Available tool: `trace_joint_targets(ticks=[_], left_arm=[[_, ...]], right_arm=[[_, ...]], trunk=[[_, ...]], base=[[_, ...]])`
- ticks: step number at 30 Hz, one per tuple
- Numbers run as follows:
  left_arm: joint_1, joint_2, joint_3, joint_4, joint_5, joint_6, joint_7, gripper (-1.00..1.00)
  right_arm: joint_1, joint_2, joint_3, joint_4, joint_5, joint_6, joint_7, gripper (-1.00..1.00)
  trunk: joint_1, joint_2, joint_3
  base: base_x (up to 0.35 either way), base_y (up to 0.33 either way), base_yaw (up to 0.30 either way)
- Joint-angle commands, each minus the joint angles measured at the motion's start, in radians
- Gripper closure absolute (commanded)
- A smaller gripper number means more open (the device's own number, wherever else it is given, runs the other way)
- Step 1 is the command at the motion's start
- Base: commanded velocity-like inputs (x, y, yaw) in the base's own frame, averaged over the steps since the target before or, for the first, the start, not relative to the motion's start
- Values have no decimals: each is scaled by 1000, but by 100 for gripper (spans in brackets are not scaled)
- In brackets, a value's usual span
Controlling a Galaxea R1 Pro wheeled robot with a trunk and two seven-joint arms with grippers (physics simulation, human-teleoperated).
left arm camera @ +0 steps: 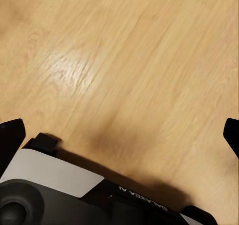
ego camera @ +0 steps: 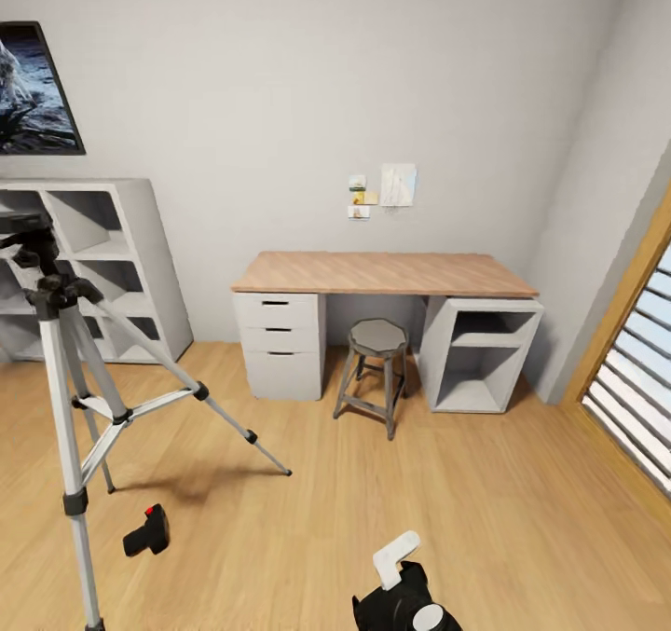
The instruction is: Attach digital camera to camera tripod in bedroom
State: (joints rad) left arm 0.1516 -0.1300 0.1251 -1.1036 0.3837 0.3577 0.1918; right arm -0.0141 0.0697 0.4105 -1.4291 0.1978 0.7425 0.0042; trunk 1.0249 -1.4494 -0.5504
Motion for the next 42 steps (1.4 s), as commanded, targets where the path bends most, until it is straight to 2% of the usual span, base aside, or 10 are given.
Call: trace_joint_targets(ticks=[1, 11, 42], left_arm=[[0, 0, 1, -2, 11, 4, 5, -100], [0, 0, 1, -1, 11, 4, 5, -100], [0, 0, 1, -1, 11, 4, 3, -100]], right_arm=[[0, 0, 1, -1, 6, 6, 0, -100], [-1, -1, 1, -1, 6, 6, 0, -100], [-1, -1, -1, 10, 8, 6, 0, -100]], trunk=[[0, -1, -1], [0, -1, -1], [0, -1, -1]], base=[[0, 266, 263], [0, 291, 117], [0, 324, 5]])
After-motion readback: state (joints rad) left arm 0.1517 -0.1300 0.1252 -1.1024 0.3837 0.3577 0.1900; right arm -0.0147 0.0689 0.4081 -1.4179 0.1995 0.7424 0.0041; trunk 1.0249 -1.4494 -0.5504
